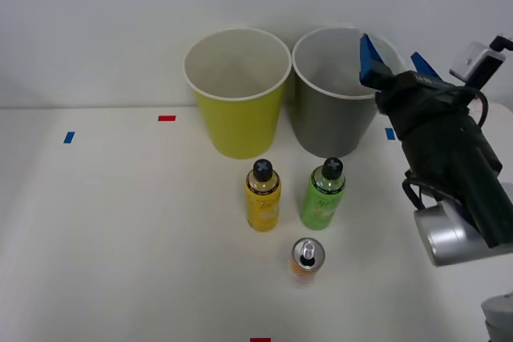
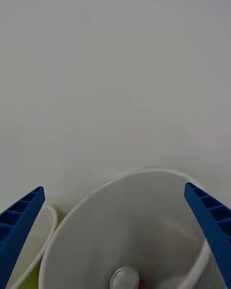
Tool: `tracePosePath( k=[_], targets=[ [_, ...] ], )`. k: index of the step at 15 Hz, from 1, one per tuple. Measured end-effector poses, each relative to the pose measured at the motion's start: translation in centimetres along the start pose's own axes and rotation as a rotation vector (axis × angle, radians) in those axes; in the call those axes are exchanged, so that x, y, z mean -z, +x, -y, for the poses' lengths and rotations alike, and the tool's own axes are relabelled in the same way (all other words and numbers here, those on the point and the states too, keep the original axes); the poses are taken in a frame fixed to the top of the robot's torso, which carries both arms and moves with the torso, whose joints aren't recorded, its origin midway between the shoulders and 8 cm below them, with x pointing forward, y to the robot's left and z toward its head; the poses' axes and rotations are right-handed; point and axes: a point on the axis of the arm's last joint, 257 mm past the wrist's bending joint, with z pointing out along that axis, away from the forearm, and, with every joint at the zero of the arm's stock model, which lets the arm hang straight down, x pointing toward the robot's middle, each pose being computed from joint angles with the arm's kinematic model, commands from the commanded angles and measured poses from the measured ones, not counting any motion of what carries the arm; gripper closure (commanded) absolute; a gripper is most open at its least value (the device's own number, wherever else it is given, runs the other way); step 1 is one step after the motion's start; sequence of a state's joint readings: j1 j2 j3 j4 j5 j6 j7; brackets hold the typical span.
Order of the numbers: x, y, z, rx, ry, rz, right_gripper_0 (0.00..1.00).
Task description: Put cans in the gray bin, plastic bottles in the light green bin
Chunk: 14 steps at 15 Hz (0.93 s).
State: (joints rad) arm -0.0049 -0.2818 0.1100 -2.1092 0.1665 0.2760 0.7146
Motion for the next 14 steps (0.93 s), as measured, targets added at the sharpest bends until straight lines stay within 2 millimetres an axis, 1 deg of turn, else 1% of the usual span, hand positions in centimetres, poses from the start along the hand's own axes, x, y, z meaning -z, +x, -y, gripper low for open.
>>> tracePosePath(
  k=[2, 4, 7, 10, 14],
  targets=[
    [2.6, 0.9, 1.2, -0.007, 0.027, -0.027, 0.0],
    [5.6, 2.4, 2.8, -0.02, 0.061, -0.059, 0.0],
    [10.3, 4.5, 4.6, -0.017, 0.083, -0.089, 0.0],
    [14.7, 6.3, 6.0, 0.076, 0.096, -0.131, 0.0],
    [20.4, 8.9, 7.7, 0.13, 0.139, -0.217, 0.0]
  ],
)
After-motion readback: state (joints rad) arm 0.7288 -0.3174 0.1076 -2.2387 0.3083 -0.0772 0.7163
